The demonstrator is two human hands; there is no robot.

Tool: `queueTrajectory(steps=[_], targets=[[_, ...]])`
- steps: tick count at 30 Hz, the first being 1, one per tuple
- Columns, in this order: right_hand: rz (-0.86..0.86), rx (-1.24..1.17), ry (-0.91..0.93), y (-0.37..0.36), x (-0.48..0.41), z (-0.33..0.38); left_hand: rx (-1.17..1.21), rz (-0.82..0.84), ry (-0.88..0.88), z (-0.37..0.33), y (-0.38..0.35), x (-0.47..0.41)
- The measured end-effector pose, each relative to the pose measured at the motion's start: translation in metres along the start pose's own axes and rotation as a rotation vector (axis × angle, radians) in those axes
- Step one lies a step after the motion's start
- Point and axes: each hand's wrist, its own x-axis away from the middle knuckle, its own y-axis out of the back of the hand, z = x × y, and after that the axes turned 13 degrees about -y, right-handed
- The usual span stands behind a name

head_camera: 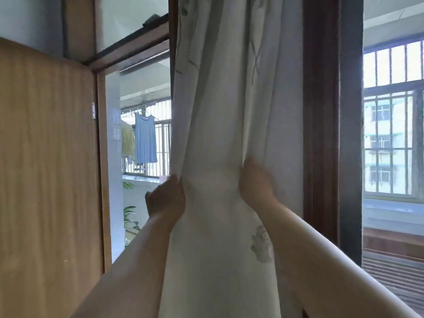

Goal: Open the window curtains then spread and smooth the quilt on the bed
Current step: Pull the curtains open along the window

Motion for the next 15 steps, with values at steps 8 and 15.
queueTrajectory(steps=[8, 15], targets=[[0.099, 0.012, 0.155, -0.048, 0.001, 0.064, -0.064, -0.006, 0.159, 0.063, 0.003, -0.009], [0.147, -0.074, 0.095, -0.051, 0.007, 0.062, -0.106, 0.074, 0.156, 0.066, 0.015, -0.008]])
